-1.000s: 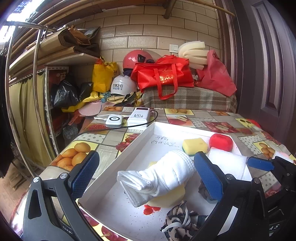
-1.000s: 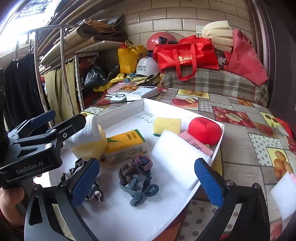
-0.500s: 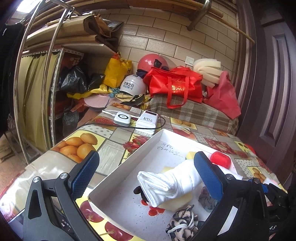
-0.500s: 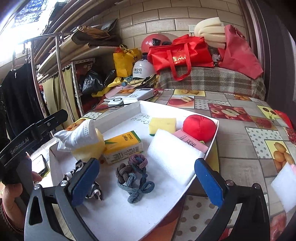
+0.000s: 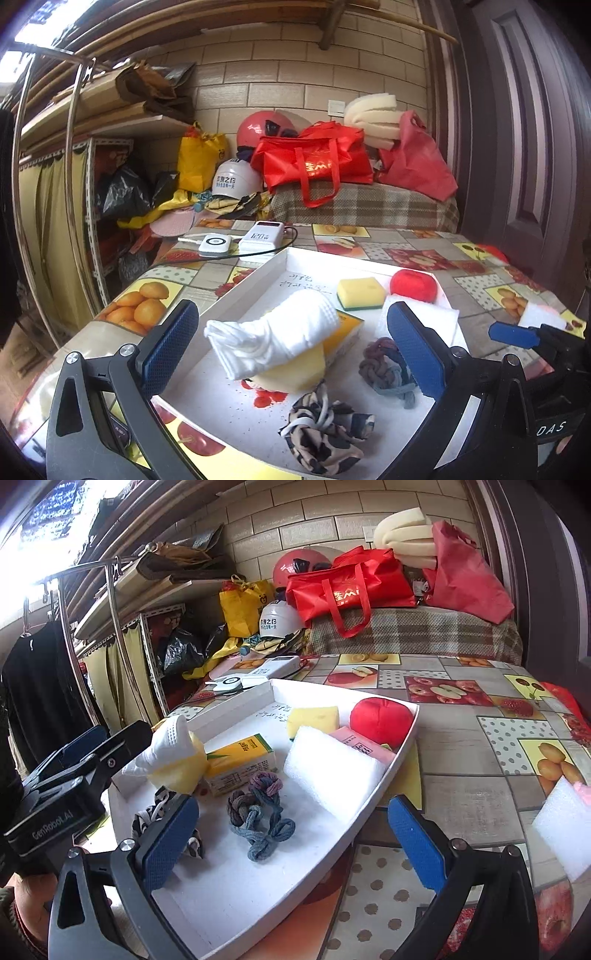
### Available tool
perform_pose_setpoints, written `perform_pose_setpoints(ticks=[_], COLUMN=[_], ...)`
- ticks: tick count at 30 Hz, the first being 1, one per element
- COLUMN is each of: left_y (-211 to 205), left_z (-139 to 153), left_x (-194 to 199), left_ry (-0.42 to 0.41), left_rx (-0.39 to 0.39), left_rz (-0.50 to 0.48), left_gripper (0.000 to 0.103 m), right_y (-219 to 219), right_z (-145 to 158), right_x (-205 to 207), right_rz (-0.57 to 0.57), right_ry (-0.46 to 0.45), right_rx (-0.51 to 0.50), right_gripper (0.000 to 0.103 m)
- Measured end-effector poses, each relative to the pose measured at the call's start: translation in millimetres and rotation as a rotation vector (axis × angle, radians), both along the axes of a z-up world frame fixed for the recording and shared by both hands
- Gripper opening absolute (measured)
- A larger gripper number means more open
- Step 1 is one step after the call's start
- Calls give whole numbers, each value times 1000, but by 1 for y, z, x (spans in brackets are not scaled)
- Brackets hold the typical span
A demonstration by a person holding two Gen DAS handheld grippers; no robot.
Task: Organize soft objects
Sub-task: 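Move both open tools away from the tray toward the white foam block and pink ball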
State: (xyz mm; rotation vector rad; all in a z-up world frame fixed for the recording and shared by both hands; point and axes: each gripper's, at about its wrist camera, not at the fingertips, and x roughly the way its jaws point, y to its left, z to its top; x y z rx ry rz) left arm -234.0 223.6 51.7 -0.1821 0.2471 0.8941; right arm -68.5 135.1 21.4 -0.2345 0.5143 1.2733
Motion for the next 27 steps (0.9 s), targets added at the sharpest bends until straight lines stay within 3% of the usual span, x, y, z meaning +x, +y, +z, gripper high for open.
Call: perform_pose_setpoints(ticks=[11,19,23,27], left_y=[-39,-53,-57,-66], left_z=[-1,-1,-1,-2], left_x=[35,48,49,58], left_ry=[74,110,107,103], left_rx=[23,47,39,8], left_rz=[-116,-116,-110,-153], left_gripper=[103,103,103,103], right_y=[-49,-91,-118,-154], right_z=[1,7,11,13], right_x=[20,41,65,109], right_rz=[-71,-150,-236,-395], right_ry=[-40,-85,-115,-115], right_rx=[-17,14,39,46], right_gripper=[102,103,103,103])
